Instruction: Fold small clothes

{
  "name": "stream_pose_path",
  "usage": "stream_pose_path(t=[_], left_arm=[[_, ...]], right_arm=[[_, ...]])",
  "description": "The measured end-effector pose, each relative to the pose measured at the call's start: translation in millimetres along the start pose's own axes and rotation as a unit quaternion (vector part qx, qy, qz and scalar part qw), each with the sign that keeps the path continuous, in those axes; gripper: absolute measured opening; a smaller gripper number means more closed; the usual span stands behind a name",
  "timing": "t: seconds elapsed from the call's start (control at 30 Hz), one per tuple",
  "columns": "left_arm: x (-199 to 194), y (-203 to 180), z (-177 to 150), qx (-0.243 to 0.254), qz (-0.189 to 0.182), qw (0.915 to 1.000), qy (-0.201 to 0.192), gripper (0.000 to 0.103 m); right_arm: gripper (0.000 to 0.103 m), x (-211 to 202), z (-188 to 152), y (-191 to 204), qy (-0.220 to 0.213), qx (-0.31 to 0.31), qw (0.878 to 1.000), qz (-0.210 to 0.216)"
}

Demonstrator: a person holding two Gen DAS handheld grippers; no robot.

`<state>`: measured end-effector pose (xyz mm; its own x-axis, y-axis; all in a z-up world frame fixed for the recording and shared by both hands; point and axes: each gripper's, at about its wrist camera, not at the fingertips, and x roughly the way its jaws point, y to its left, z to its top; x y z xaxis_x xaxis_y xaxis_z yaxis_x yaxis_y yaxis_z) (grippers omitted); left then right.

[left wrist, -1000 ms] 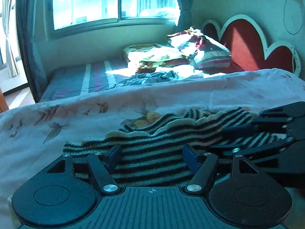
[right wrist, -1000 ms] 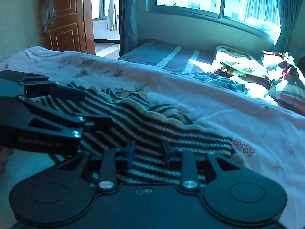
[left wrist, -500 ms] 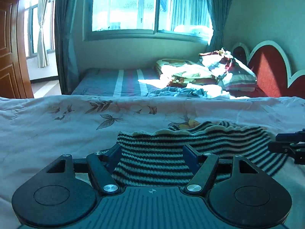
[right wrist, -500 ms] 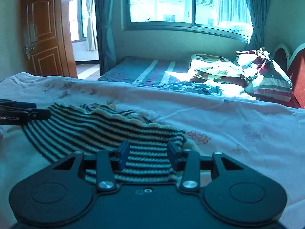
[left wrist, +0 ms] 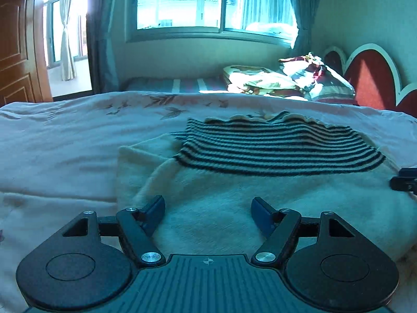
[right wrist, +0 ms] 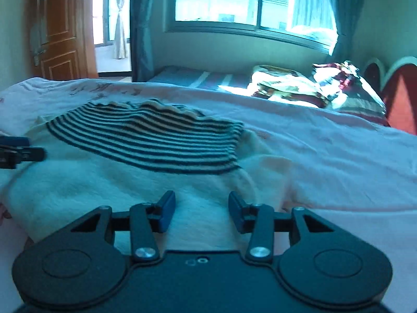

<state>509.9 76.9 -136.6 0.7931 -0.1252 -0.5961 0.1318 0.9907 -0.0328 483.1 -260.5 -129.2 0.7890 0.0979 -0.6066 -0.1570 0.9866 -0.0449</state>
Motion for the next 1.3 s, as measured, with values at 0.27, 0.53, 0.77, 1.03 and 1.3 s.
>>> stream_pose_path(t=[0.27,0.53,0.77,1.03,1.3], left_arm=[[-31.2,-47.6,-1.8,0.010,-0.030,0.9994,-0.017,0.073],[-42.5,-49.1,-32.7,0.027,-0.010,0.9996,-0.003,0.073],[-56.4,-5.8,-46.1,0.024,-0.003,0.9997,-0.001,0.073],[-51.7,-1.3,-43.1,-0.002,-0.008,1.0000,0.005,0.074],[-41.7,-7.4,-7.7,0.003,0.002,0.9999,-0.017,0.074]], right_arm=[[0.041,-33.1,2.8,53.8,-0.021,0.007,0.997,0.070],[0.042,-34.7,-21.4,100.2,-0.003,-0.072,0.996,0.052],[0.042,-56.8,-47.7,29.2,0.014,-0.026,0.999,-0.017],[0.042,-53.3,-51.0,11.7,0.024,0.016,1.000,0.006],[0.039,-51.6,-17.8,4.9,-0.004,0.037,0.999,0.007]])
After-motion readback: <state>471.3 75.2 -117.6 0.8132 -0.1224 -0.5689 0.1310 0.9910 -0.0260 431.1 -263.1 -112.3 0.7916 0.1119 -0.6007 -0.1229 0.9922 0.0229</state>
